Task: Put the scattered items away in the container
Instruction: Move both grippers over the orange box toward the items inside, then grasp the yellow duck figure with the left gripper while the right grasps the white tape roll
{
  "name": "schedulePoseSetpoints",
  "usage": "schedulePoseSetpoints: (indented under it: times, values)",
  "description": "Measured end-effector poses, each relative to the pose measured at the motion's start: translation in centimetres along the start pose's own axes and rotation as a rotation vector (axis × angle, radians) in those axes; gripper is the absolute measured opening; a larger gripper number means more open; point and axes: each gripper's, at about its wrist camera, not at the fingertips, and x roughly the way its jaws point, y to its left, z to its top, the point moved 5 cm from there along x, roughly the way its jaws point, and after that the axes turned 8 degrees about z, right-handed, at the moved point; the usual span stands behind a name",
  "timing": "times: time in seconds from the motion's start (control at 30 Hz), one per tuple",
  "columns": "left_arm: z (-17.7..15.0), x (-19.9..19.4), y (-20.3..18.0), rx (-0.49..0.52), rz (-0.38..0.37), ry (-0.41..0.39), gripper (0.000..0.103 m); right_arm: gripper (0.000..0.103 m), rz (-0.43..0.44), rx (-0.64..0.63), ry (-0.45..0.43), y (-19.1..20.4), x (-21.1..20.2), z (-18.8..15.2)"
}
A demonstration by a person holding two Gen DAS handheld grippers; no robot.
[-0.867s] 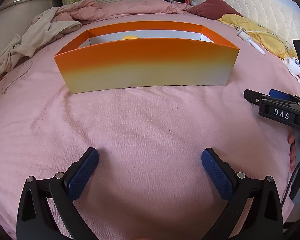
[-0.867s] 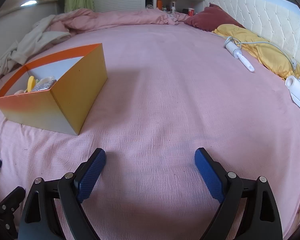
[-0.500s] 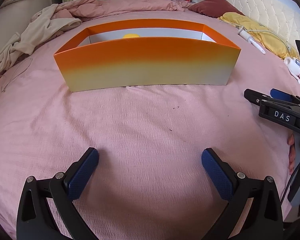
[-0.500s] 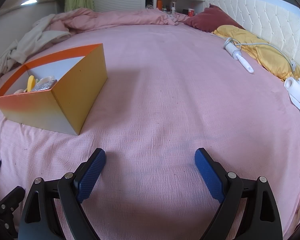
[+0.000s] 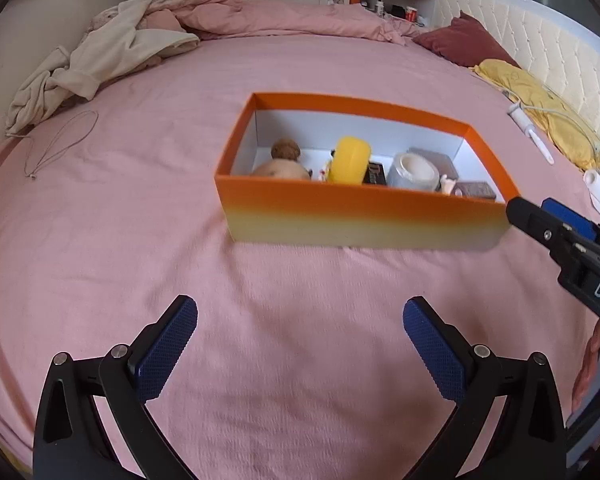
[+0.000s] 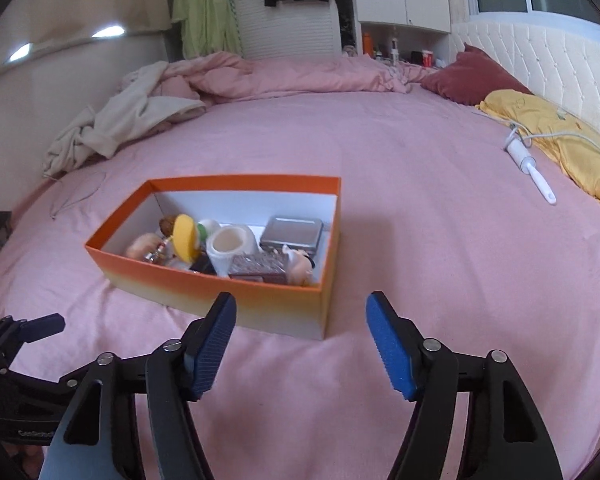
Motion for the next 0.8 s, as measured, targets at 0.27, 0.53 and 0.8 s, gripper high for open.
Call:
schedulePoseSetpoints:
  times: [0.27, 0.53, 0.8]
  values:
    - [3.1, 0.2, -0.2, 0.038, 0.014, -0.021, 0.103, 0.068, 0.016, -0.031, 0.074, 4.3, 0.8, 3.1]
    - [6.0, 0.2, 0.0, 0.067, -0.043, 0.01, 0.103, 0.068, 0.04, 0.016, 0.113, 4.0, 1.3, 3.8]
    - [13.6, 2.9, 1.5, -0.019, -0.092, 0.176, 0.095, 0.068, 0.174, 0.149, 0.371, 0.8, 5.4, 9.6]
